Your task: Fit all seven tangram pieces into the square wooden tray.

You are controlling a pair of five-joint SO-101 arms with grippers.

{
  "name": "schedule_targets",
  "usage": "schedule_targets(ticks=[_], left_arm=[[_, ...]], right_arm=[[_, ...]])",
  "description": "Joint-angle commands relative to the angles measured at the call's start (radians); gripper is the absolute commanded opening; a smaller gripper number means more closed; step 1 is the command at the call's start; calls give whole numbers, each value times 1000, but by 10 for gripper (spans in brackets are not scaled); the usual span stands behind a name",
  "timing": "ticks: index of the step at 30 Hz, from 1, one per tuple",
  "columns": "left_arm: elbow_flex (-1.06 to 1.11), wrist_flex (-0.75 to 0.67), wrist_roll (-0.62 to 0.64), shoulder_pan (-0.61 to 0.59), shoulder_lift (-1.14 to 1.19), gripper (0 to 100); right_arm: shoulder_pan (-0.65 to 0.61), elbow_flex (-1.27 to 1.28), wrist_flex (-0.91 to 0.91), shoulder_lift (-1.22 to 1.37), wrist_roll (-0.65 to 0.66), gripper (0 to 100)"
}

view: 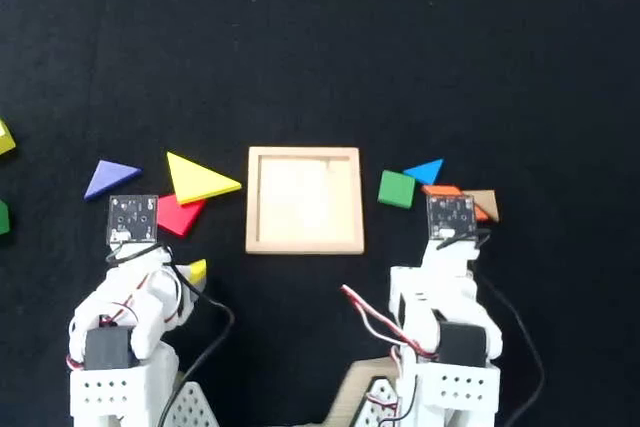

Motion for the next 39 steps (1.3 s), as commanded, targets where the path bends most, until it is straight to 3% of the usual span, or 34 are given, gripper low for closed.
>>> schedule_targets(ticks=[1,5,32,36,39], left_arm=[[19,6,-5,-82,2,95],[19,8,-5,-82,-5,153],[19,8,-5,-82,-8,151],[19,8,-5,-81,-6,36],[19,8,-5,-82,-6,36]], right_arm=[[-14,-4,6,-90,5,12],[-14,-4,6,-90,5,12],[-15,-4,5,-90,5,12],[-11,-4,5,-90,5,12],[-9,-4,5,-90,5,12]])
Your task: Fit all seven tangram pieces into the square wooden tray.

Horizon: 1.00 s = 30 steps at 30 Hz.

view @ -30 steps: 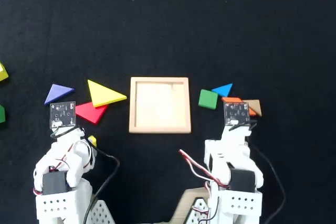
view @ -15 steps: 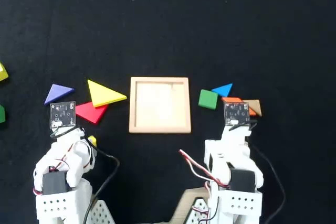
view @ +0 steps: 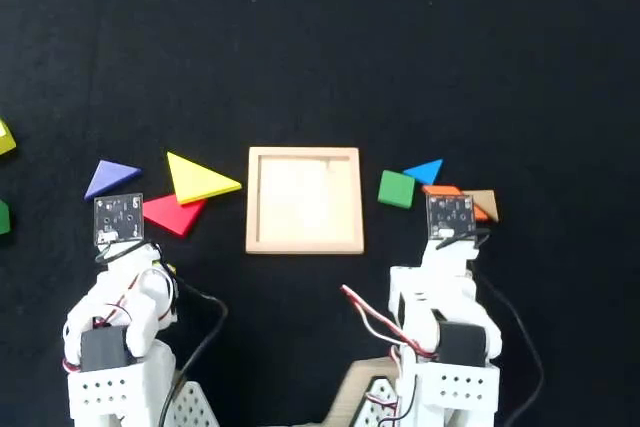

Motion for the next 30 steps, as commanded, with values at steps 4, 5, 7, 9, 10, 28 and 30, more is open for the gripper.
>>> schedule_targets(ticks=[4,5,7,9,10,28,30], left_arm=[[19,0,-5,-5,-6,30],[19,0,-5,-5,-6,30],[19,5,-5,-5,-6,30],[19,5,-5,-5,-6,30],[19,2,-5,-4,-6,30],[-229,-400,-147,59,-15,34],[-216,-404,-196,65,-15,30]], right_arm=[[-9,-4,5,-90,3,12],[-9,-4,5,-90,3,12],[-12,-4,5,-90,5,12],[-14,-4,5,-90,5,12],[-15,-4,0,-90,5,12],[-117,-4,-644,-90,6,12],[-114,-4,-660,-90,6,12]])
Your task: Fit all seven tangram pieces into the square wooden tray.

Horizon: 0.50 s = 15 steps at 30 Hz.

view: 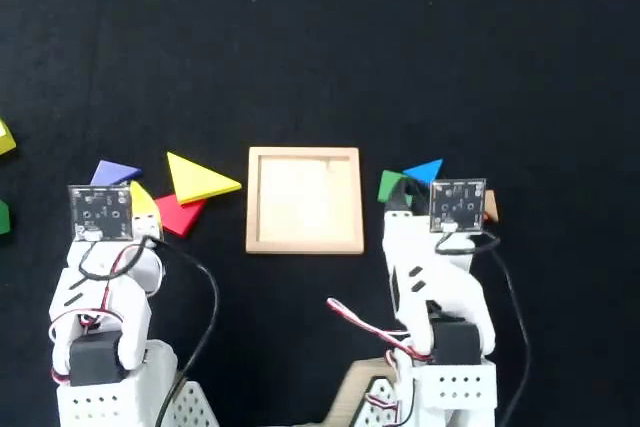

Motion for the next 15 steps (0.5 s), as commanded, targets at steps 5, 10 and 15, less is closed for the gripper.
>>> schedule_targets(ticks=[5,10,15], left_arm=[[-125,-58,-127,58,-8,32],[-303,-61,-239,140,18,33],[-438,-61,-265,163,324,33]], right_arm=[[-14,-4,-204,-88,9,53],[-46,-5,-256,-81,0,109],[-104,-5,-100,-81,8,99]])
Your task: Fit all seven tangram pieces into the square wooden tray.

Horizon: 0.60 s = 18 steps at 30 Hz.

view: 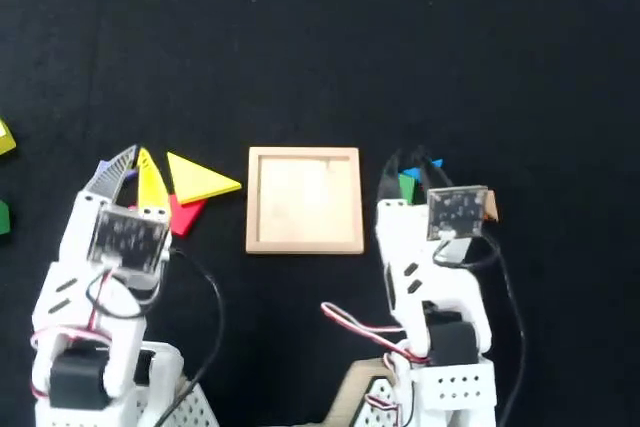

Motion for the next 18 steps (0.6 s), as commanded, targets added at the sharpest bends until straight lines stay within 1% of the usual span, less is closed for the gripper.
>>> schedule_targets(ticks=[1,3,7,11,14,18], left_arm=[[-174,-18,-12,24,288,33],[-275,-2,-12,25,486,33],[-515,106,-15,25,818,33],[-699,178,-20,24,1083,33],[-806,206,-20,16,1267,34],[-952,281,-14,16,1485,34]], right_arm=[[-37,-4,68,-81,9,99],[-37,-4,84,-81,9,99],[-35,-4,132,-81,9,99],[-37,-4,160,-81,11,99],[-37,-4,160,-81,11,99],[-37,-4,161,-81,11,99]])
